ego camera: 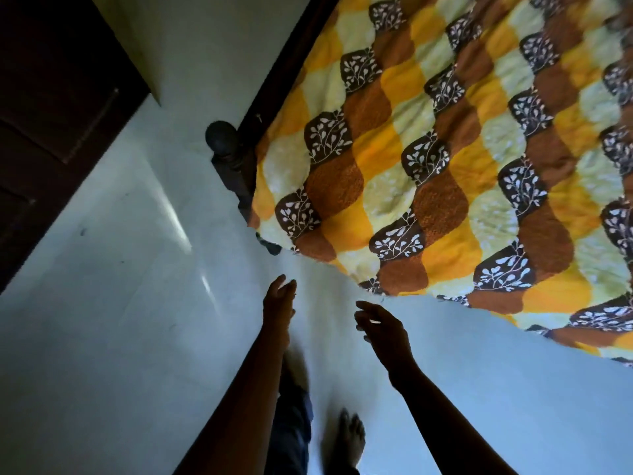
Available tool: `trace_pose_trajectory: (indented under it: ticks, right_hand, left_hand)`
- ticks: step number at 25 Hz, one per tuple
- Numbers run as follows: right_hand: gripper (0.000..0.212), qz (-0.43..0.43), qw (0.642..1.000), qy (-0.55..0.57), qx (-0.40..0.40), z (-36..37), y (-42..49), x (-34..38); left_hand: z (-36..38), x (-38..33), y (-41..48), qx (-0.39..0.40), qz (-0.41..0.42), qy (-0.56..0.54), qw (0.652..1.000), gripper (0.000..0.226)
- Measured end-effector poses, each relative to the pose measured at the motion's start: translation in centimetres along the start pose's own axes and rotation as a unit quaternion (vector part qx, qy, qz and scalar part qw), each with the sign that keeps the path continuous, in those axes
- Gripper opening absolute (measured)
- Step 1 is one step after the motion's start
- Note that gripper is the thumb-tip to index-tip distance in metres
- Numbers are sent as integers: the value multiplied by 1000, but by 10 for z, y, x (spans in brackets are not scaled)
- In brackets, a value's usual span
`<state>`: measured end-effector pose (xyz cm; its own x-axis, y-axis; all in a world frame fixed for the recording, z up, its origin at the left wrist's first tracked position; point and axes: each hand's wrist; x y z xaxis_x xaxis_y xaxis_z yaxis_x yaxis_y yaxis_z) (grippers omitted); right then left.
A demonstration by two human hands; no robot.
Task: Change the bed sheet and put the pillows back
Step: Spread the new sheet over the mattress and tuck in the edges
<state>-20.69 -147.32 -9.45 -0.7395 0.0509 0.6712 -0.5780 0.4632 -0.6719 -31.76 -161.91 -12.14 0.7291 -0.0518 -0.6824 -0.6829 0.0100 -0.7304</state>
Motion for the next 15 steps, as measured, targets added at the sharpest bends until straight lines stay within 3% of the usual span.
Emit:
trace_pose_trajectory:
  ticks: [5,7,8,11,15]
  right_hand:
    - [16,-164,972,-164,20,-22,17,73]
    - [17,-257,929,-265,38,-11,38,112]
    - [18,-337,882,-327,41,-5,53,131]
    - [27,-564,667,-486,44,20,107,180]
    - [39,-684,433,-571,134,78,166,224]
  left_hand:
    - [4,-42,9,-28,149,102,983,38]
    - [0,-58,29,-47,218,100,970,42]
    - [-2,-64,39,-56,249,100,962,46]
    - [-4,-69,75,-89,319,126,935,51]
    - [-3,-56,121,-122,378,119,910,54]
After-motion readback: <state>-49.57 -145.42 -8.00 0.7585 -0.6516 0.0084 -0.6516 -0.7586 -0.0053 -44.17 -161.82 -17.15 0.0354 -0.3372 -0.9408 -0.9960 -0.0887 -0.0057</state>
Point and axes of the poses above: each hand's wrist, its own y-axis towards the middle knuckle, its own z-axis out of the palm, x = y × z, and after that the axes turned 3 degrees about z, right-handed
